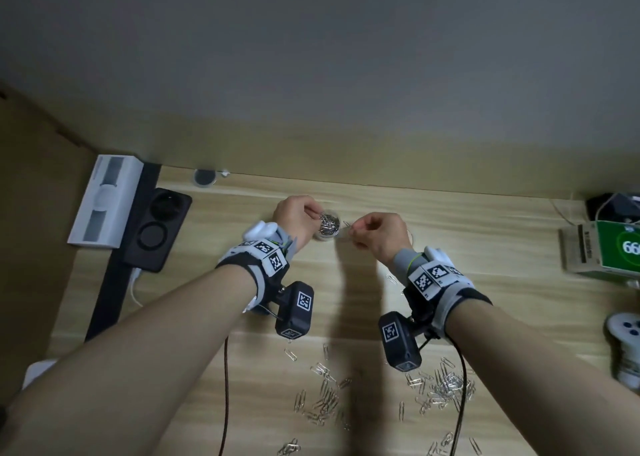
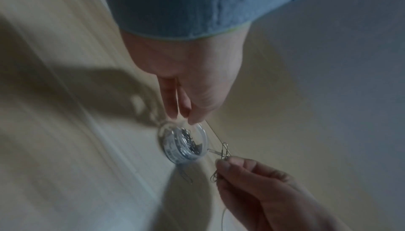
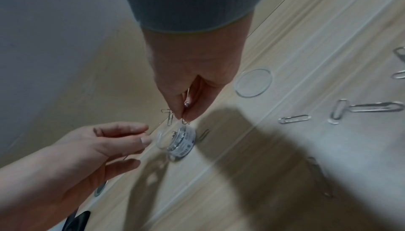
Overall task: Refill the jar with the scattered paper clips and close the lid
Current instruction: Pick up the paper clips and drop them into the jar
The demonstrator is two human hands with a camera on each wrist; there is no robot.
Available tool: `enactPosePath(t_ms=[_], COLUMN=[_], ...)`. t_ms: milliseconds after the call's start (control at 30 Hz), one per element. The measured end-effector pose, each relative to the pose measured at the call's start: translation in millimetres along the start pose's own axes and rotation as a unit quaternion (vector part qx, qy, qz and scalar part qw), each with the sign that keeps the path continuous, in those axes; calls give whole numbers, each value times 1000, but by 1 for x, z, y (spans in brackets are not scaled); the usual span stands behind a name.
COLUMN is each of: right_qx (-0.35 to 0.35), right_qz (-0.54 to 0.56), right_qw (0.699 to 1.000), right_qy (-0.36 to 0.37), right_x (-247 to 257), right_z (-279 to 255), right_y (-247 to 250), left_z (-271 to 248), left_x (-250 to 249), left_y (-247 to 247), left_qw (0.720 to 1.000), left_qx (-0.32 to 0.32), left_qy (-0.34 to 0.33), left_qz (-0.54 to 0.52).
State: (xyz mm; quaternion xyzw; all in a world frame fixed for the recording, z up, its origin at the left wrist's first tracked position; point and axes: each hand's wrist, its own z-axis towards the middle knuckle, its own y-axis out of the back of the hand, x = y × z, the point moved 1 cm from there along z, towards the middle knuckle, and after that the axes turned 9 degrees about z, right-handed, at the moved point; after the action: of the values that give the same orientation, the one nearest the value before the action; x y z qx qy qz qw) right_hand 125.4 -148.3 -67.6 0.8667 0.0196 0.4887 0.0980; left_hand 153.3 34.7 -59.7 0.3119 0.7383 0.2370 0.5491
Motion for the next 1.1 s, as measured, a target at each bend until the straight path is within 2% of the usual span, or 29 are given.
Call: enactPosePath(t_ms=[167,267,500,667,833,1033,1100], right_qx=[30,10,-17,-43,-76,-144,-160], right_qz=[3,-12,-29,-68,-123,-183,-195], right_qw=[1000,1000,999,996,988,968,963], right_qy=[4,17,10,-33,-53,-93,-97], right_x=[18,21,8,-37,-101,-155,-167], right_z=[10,11,-18,-58,-122,-208,-220], right_y=[-31,-39,-21,15,52,94,102], left_z=[-15,-26,-60,-98,-148,-201,-211], left_x=[35,48,58,70,89,83,78], left_y=[23,28,19,2,-28,-65,-71], left_qw=[999,998,997,991,967,953,948], left_qx=[-15,7,58,101,99,110,112], left_qy=[32,52,48,24,-6,-70,-84], left_qz=[15,23,32,85,233,273,287])
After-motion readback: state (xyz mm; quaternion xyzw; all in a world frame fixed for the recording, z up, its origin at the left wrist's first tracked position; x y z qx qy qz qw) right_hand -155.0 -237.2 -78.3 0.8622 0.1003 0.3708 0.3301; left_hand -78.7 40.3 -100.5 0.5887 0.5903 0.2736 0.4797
